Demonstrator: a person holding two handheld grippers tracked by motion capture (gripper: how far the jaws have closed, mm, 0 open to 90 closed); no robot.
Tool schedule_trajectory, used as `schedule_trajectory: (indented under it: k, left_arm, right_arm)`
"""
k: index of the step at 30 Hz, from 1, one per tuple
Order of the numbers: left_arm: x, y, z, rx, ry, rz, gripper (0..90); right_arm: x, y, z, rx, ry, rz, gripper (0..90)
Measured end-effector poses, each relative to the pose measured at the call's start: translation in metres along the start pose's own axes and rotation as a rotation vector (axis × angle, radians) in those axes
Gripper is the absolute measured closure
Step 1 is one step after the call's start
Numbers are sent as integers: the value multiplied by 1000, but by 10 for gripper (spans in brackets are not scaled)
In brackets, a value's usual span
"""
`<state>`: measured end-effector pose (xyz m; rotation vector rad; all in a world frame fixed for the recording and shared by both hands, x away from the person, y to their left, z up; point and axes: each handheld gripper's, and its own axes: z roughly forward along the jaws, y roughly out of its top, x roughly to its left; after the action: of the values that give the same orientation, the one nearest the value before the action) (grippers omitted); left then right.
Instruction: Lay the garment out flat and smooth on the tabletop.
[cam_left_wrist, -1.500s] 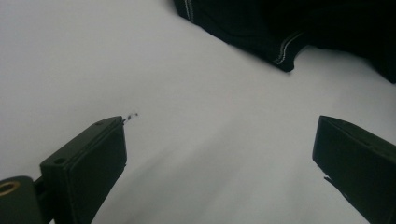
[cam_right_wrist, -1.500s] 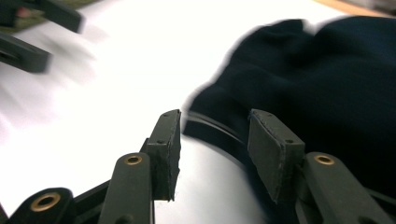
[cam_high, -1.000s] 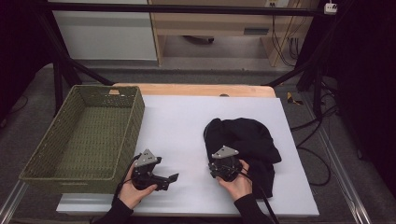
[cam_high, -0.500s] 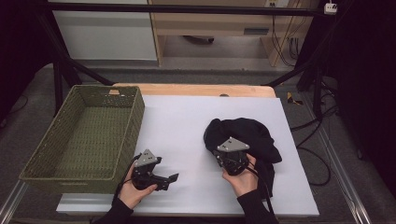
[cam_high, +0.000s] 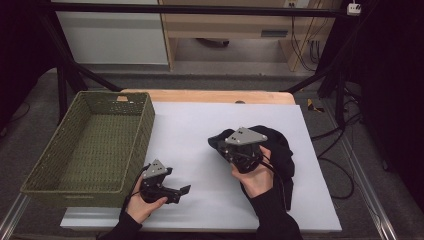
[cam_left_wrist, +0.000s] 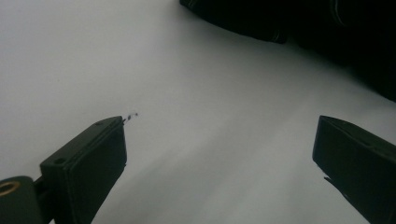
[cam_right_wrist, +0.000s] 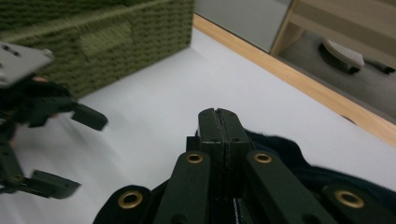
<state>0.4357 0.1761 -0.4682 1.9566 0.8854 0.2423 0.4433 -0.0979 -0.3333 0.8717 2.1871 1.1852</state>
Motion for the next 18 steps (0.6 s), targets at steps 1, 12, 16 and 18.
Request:
schedule_trajectory:
  k: [1, 12, 16, 18]
  left_arm:
    - [0, 0, 0, 0, 0, 1, 23]
    - [-1, 0, -1, -7, -3, -1, 23]
    - [-1, 0, 0, -2, -5, 0, 23]
    - [-1, 0, 1, 1, -5, 2, 23]
  right_arm:
    - [1, 3, -2, -12, 7, -3, 900]
    - [9, 49, -21, -135, 29, -39, 900]
    - [-18, 41, -11, -95, -84, -24, 900]
    - [-39, 30, -1, -56, -131, 15, 900]
